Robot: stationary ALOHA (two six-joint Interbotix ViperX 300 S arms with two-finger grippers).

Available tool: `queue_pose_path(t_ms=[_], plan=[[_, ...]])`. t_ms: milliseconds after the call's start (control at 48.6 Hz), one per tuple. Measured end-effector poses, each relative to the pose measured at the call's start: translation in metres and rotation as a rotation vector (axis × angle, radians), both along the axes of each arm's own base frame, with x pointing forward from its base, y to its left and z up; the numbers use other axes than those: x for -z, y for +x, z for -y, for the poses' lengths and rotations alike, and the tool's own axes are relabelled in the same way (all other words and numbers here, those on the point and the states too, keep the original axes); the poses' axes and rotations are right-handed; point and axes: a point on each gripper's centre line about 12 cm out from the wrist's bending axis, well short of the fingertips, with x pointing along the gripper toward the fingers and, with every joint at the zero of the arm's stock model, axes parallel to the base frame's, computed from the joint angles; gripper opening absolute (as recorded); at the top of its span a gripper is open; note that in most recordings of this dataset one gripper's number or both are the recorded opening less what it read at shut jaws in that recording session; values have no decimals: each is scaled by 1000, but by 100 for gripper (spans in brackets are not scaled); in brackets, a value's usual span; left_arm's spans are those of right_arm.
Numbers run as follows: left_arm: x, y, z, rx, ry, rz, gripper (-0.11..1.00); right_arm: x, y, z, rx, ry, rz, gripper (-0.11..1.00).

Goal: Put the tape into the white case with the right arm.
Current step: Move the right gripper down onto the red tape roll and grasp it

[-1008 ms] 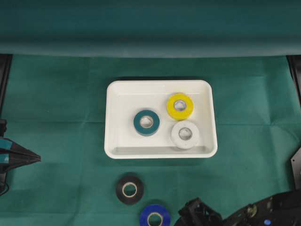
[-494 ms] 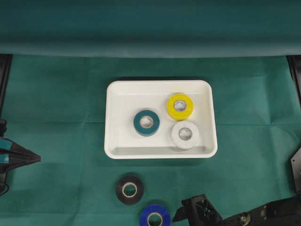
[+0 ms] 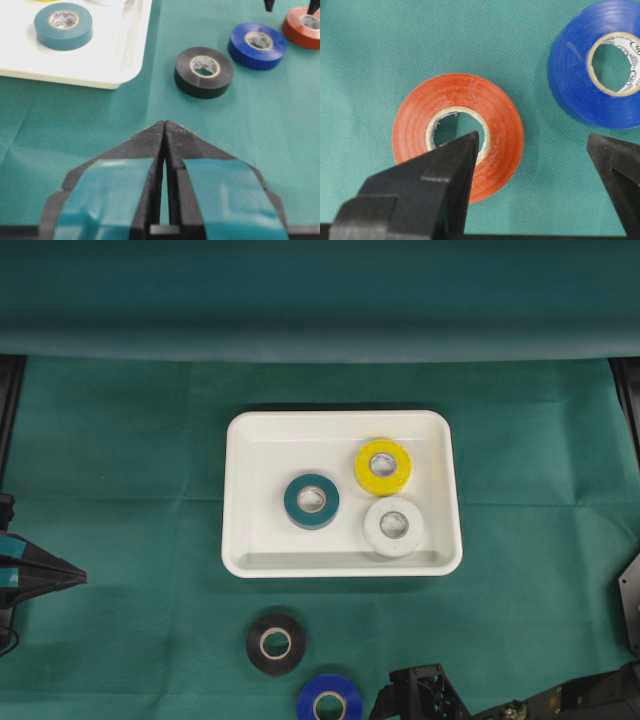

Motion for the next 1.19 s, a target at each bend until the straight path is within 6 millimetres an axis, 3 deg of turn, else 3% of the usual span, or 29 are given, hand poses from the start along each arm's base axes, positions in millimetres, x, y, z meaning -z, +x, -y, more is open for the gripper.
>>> queue_pose_path(t_ms=[699, 761, 885, 946, 1193], plan=[[0, 0, 0, 0, -1, 0, 0, 28, 10, -6, -1, -19, -51, 62], [0, 0, 0, -2, 0, 0, 0, 28, 11, -7, -3, -20, -49, 54], [0, 0, 0, 0, 0, 0, 0, 27, 11, -8, -4, -17, -46, 21], [0, 0, 0, -2, 0, 2, 0, 27, 11, -10, -10, -18, -46, 10], [0, 0, 0, 0, 0, 2, 0, 26, 12, -10, -38, -41, -46, 1]])
